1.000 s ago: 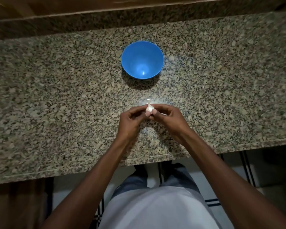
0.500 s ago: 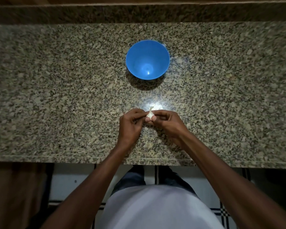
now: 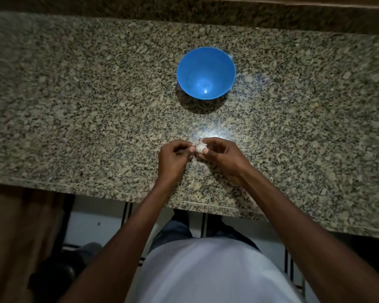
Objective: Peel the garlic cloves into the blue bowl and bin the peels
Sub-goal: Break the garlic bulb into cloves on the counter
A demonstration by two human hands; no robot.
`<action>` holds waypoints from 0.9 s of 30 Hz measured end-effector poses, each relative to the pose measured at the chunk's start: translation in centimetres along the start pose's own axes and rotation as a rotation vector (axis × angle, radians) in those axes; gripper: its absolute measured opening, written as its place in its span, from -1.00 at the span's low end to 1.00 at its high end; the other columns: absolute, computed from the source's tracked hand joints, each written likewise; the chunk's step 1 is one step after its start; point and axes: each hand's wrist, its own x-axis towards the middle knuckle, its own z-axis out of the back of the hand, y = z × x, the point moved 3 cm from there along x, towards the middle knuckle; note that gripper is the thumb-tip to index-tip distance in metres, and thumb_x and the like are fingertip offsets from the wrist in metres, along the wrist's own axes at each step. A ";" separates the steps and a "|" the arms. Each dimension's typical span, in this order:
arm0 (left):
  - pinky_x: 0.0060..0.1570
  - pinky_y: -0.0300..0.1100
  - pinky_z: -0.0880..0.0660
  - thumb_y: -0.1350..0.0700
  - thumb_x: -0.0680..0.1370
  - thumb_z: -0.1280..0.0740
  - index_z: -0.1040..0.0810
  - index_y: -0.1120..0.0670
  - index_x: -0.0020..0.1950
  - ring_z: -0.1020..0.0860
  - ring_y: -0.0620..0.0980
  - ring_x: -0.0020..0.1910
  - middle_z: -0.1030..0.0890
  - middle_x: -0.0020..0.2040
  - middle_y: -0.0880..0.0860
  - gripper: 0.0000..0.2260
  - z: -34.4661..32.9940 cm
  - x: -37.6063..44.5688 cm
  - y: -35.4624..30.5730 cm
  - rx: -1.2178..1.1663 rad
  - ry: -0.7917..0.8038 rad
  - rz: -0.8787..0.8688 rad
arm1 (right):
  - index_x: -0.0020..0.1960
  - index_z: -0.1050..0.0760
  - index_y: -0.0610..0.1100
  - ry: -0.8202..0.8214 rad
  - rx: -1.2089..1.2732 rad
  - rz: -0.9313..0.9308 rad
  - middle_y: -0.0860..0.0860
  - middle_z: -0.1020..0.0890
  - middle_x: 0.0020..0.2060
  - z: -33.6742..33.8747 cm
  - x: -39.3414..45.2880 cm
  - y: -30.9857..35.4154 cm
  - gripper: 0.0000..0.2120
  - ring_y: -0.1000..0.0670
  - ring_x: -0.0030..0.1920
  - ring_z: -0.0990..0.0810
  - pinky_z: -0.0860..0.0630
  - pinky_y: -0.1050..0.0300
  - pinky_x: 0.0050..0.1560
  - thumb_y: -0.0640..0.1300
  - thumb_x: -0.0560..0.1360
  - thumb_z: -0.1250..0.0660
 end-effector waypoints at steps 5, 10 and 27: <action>0.09 -0.18 -0.65 0.30 0.55 -0.46 -0.71 0.11 0.20 -0.65 -0.08 0.08 -0.69 0.14 0.04 -0.75 0.3 -0.3 -0.1 0.158 -0.010 -0.097 | 0.34 -0.58 -0.30 0.028 -0.052 -0.006 -0.20 -0.70 0.21 0.1 0.0 0.4 -0.70 -0.18 0.21 -0.71 -0.64 -0.01 0.25 -0.39 0.61 -0.36; -0.03 -0.34 -0.61 0.16 0.55 -0.51 -0.71 0.05 0.21 -0.62 -0.21 0.07 -0.66 0.15 -0.03 -0.76 0.4 -0.6 -1.2 0.202 0.081 -0.264 | 0.30 -0.60 -0.32 0.029 -0.092 -0.022 -0.20 -0.71 0.17 0.4 -0.1 0.1 -0.71 -0.16 0.17 -0.72 -0.66 -0.02 0.22 -0.33 0.58 -0.43; -0.13 -0.15 -0.67 0.13 0.50 -0.54 -0.71 0.18 0.18 -0.69 -0.09 -0.13 -0.74 -0.01 0.06 -0.72 1.3 -1.0 -1.8 0.404 0.111 -0.473 | 0.35 -0.54 -0.39 -0.021 -0.083 -0.026 -0.35 -0.65 0.21 -1.2 -0.5 -0.2 -0.67 -0.28 0.25 -0.65 -0.65 0.03 0.21 -0.36 0.59 -0.39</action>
